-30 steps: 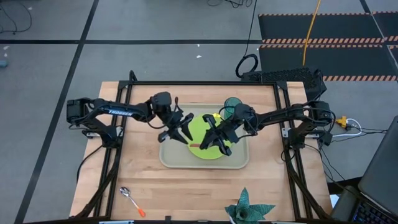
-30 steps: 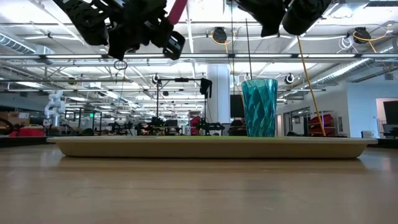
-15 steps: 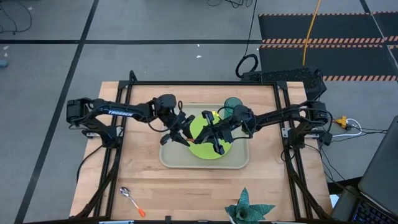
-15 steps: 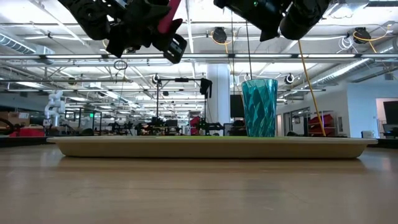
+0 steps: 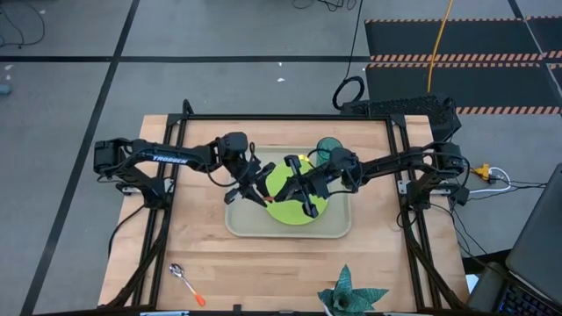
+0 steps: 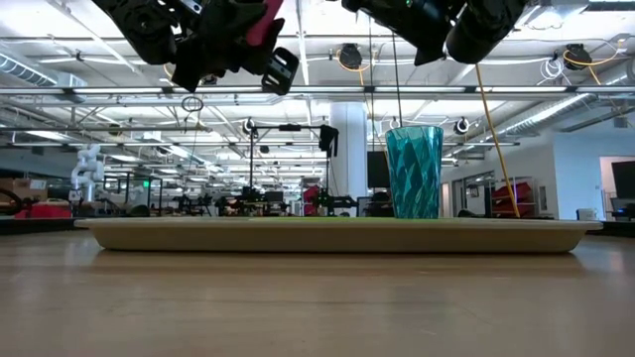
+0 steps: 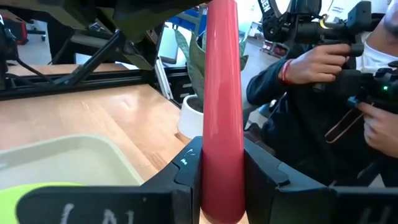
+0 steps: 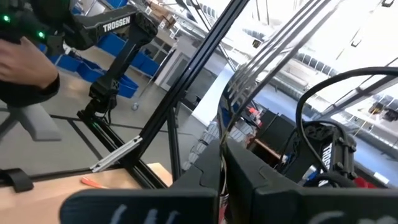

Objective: Pick and place plate/cup/fork/spoon on tray
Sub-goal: Put the pink fork on the light brown serving tray to the left of the light green plate

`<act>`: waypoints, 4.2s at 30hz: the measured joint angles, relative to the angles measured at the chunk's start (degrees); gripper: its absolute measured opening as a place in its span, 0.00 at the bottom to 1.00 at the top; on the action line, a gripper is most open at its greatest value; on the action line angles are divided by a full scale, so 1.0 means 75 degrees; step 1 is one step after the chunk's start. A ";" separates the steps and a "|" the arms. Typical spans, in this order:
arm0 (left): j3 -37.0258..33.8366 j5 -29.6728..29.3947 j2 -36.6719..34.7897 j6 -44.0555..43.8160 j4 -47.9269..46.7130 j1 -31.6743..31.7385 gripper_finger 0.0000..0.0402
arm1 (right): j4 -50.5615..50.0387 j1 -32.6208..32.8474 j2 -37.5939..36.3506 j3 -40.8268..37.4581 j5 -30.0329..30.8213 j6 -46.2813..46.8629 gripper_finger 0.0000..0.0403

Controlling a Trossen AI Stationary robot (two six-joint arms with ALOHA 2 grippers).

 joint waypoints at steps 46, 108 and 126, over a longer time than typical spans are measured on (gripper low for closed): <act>0.0009 -0.5837 -0.2261 -0.0642 -0.3201 0.0141 0.19 | -0.5925 -0.0463 -0.2590 -0.0017 0.3906 0.0891 0.55; 0.1923 -0.9752 0.1035 -1.2585 -0.9610 -0.3094 0.19 | -1.0714 -0.0446 -0.5621 -0.0654 0.8367 0.1196 0.54; 0.2072 -0.9309 0.1375 -1.3187 -1.0351 -0.3193 0.19 | -1.0718 -0.0440 -0.7224 -0.1131 0.7554 0.1987 0.54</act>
